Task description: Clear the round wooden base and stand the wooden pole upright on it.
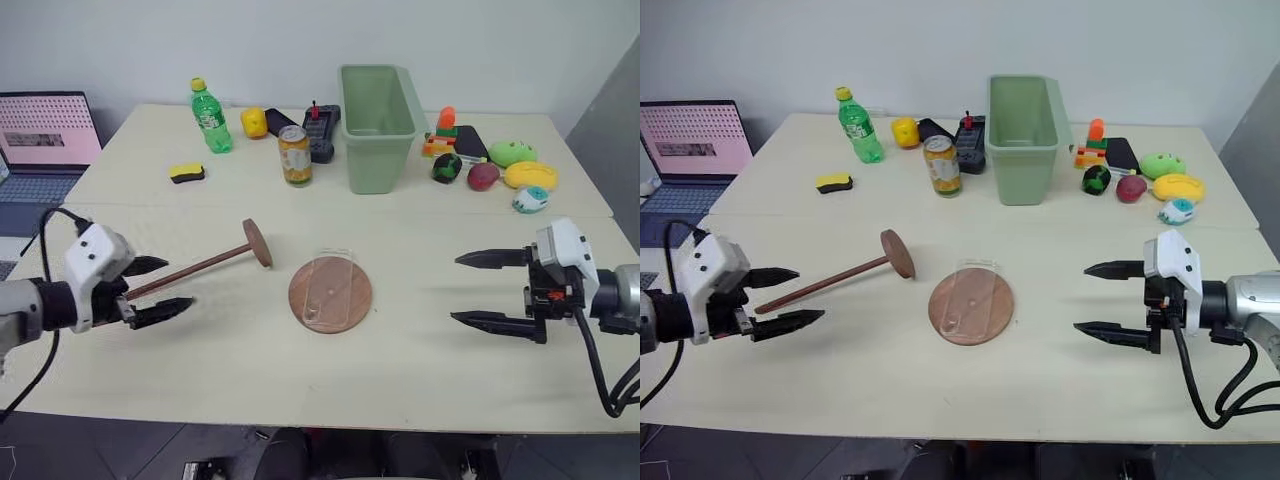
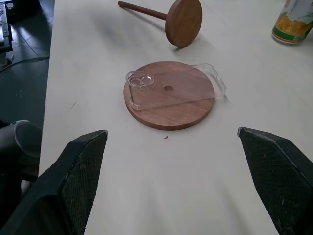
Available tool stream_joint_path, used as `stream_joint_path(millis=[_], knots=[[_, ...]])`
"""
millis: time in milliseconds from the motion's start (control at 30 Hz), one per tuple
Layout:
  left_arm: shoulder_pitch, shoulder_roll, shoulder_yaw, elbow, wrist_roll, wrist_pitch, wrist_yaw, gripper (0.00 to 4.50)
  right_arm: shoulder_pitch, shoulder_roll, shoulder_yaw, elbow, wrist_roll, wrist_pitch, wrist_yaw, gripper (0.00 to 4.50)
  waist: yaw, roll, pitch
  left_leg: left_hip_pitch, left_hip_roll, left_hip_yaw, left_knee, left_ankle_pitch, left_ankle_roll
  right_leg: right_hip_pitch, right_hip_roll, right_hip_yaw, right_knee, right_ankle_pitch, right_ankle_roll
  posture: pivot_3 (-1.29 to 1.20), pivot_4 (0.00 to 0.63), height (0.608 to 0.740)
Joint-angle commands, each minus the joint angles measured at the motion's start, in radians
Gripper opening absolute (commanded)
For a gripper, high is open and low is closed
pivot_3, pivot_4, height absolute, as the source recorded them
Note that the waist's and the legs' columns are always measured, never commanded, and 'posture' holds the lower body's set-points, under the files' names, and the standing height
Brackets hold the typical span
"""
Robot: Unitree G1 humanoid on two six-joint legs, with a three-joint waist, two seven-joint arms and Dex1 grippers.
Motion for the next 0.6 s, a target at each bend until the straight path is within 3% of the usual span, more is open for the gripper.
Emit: stream_joint_path(millis=[33, 500, 600], knots=[[0.009, -0.007, 0.002, -0.03, 0.022, -0.043, -0.011, 4.5, -0.036, 0.001, -0.009, -0.019, 0.007, 0.002, 0.001, 4.49, -0.002, 0.0, 0.0, 0.0, 0.0, 0.0, 0.0, 0.0, 0.0, 0.0, 0.0, 0.0, 0.0, 0.0, 0.0, 0.0, 0.15, 0.74], [-0.026, -0.033, -0.053, -0.092, 0.041, -0.063, -0.001, 4.5, -0.071, 0.035, -0.004, -0.012, -0.013, 0.02, -0.03, 4.49, 0.0, 0.0, 0.0, 0.0, 0.0, 0.001, 0.0, 0.0, 0.0, -0.001, 0.0, 0.0, 0.0, 0.0, 0.0, 0.0, 0.15, 0.74], [-0.055, -0.054, -0.104, -0.109, 0.04, -0.077, -0.004, 4.5, -0.099, 0.075, 0.004, -0.047, 0.001, 0.044, -0.094, 4.49, 0.0, 0.0, 0.0, 0.0, 0.0, 0.001, 0.0, 0.0, 0.0, -0.001, 0.0, 0.0, 0.0, 0.0, 0.0, 0.0, 0.15, 0.74]])
